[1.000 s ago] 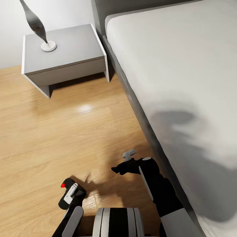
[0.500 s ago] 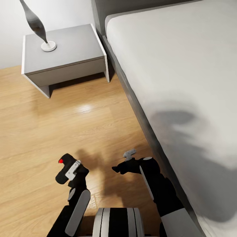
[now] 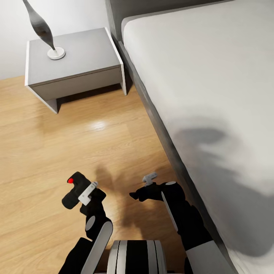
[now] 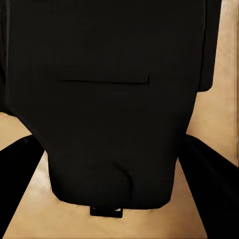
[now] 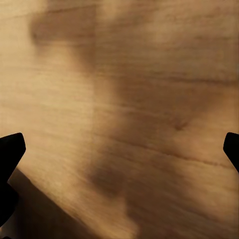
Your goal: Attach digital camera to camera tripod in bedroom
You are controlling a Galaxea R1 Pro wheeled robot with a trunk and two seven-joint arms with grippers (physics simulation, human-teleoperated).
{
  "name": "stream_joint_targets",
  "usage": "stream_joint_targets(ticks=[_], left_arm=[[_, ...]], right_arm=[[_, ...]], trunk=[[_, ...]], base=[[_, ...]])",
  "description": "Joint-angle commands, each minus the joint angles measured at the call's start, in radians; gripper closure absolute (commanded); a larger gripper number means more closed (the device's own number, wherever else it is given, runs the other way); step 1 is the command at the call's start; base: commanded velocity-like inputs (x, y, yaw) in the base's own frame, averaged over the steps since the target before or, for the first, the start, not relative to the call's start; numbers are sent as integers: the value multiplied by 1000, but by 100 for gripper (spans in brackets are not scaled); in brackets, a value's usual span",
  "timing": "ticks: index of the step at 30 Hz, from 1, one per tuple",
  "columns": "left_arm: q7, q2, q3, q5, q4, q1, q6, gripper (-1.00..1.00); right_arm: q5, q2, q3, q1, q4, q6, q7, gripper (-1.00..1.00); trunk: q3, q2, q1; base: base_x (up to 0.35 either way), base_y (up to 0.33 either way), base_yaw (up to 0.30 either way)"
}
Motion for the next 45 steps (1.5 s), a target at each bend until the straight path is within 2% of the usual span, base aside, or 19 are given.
stream_joint_targets(ticks=[1,13,16,17,23,28,29,30,36,39,45], left_arm=[[6,0,-3,6,-9,-1,-5,100],[-3,13,-6,2,-14,-1,65,100],[-19,27,-6,3,-7,-1,93,100],[-27,33,-6,4,-4,-1,99,100],[-160,114,-1,16,28,-1,119,100],[-287,188,3,22,38,-1,141,100],[-326,212,4,27,39,-1,155,100],[-343,222,4,30,39,-1,163,100],[-401,254,5,59,38,-1,218,100],[-413,260,4,71,35,-1,250,100],[-415,261,3,74,34,-1,261,100]], right_arm=[[11,0,-1,0,-1,3,9,-100],[9,0,-2,0,-1,8,10,-100],[9,0,-2,0,-1,7,9,-100],[9,0,-1,0,-1,7,9,-100],[9,0,-8,0,-2,7,10,-100],[10,0,-38,0,-3,5,12,-100],[9,0,-49,0,-3,5,12,-100],[9,0,-53,0,-3,4,12,-100],[9,0,-65,0,-4,4,13,-100],[10,0,-68,0,-4,4,13,-100],[10,0,-68,0,-4,4,12,-100]], trunk=[[-1,0,0],[-1,0,0],[-1,0,0],[-1,0,0],[-1,0,0],[-1,0,0],[-1,0,0],[-1,0,0],[-1,0,0],[-1,0,0],[-1,0,0]], base=[[0,0,0],[0,0,0],[0,0,0],[0,0,0],[0,0,0],[0,0,0],[0,0,0],[0,0,0],[0,0,0],[0,0,0],[0,0,0]])
